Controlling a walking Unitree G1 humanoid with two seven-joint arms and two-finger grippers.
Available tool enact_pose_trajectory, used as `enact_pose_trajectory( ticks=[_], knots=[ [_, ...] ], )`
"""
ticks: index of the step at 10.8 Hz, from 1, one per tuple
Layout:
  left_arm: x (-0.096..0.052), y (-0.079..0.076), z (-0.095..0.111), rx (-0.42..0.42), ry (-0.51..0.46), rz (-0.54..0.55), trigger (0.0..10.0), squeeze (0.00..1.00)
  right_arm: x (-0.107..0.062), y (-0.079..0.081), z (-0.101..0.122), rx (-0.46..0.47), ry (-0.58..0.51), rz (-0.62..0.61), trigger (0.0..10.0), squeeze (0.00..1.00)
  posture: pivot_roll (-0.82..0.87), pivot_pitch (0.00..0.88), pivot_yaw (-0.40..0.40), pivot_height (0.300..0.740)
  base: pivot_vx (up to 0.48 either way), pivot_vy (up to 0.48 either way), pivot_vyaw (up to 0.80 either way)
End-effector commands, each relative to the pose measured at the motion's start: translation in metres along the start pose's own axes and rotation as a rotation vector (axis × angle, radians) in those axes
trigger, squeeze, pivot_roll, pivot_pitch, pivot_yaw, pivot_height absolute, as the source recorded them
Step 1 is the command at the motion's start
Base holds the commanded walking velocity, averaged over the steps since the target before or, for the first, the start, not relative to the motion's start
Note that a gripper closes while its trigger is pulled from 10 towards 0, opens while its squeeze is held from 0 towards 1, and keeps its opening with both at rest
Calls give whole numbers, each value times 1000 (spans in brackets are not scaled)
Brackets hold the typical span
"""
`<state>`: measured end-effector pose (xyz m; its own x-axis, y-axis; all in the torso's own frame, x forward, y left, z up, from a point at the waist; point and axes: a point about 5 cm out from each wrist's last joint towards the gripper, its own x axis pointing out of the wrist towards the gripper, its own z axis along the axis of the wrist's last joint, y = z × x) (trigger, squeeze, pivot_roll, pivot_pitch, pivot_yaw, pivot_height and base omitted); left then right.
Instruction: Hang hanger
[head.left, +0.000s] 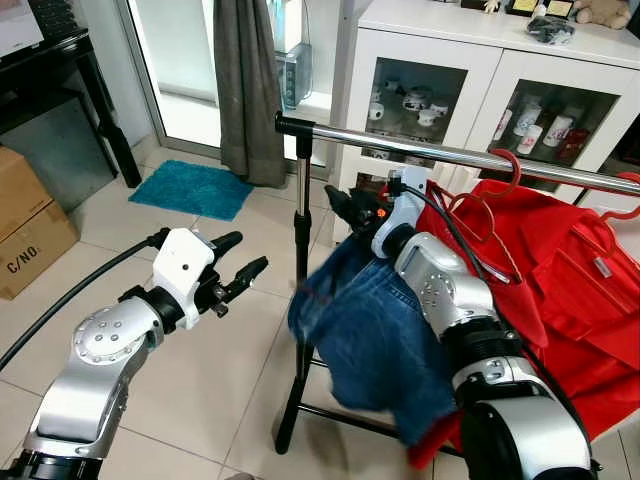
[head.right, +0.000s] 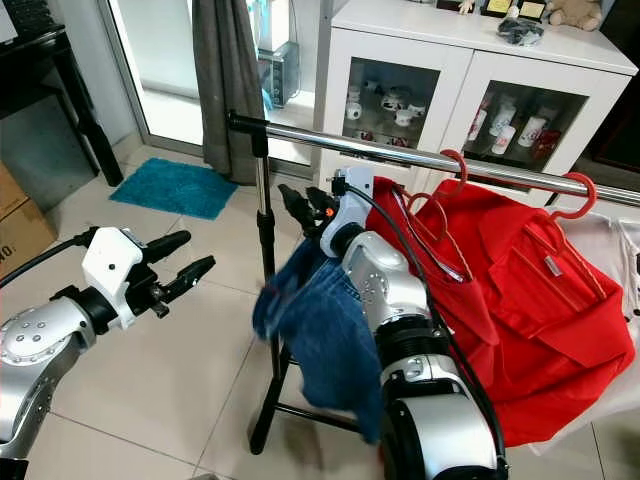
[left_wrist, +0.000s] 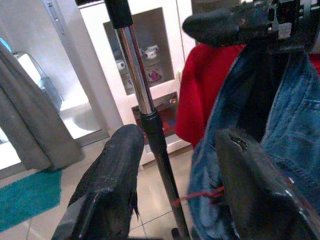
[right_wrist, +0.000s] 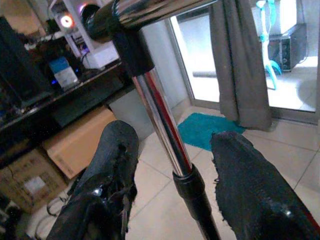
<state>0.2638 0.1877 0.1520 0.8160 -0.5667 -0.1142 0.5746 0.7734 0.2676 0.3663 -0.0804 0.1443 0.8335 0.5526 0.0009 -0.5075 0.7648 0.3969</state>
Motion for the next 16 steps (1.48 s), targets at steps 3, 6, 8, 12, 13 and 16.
enact_pose_trajectory(
  ticks=[3, 6, 8, 12, 13, 16],
  knots=[
    [-1, 7, 1, 16, 4, 36, 10000, 0, 5, 6, 28, 41, -127, 6, 0, 1000, 6, 0, -25, 740, 0, 0, 0],
    [-15, 19, -14, 165, 126, 21, 10000, 0, 3, 13, 40, 42, -155, 58, 0, 1000, 11, 0, -35, 740, 0, 0, 0],
    [-27, 36, -24, 265, 215, -11, 10000, 16, -2, 24, 42, 27, -138, 155, 0, 1000, 12, 0, -42, 740, 0, 0, 0],
    [-21, 51, -23, 385, 191, -236, 10000, 1000, -21, 42, 49, -20, -81, 370, 0, 1000, 0, 0, -41, 740, 0, 0, 0],
    [-20, 50, -27, 384, 198, -259, 10000, 1000, -23, 43, 52, -18, -83, 378, 0, 1000, -10, 0, -35, 740, 0, 0, 0],
    [-18, 46, -40, 346, 211, -365, 10000, 0, -30, 50, 71, -9, -108, 398, 0, 1000, -21, 0, -32, 740, 0, 0, 0]
  ],
)
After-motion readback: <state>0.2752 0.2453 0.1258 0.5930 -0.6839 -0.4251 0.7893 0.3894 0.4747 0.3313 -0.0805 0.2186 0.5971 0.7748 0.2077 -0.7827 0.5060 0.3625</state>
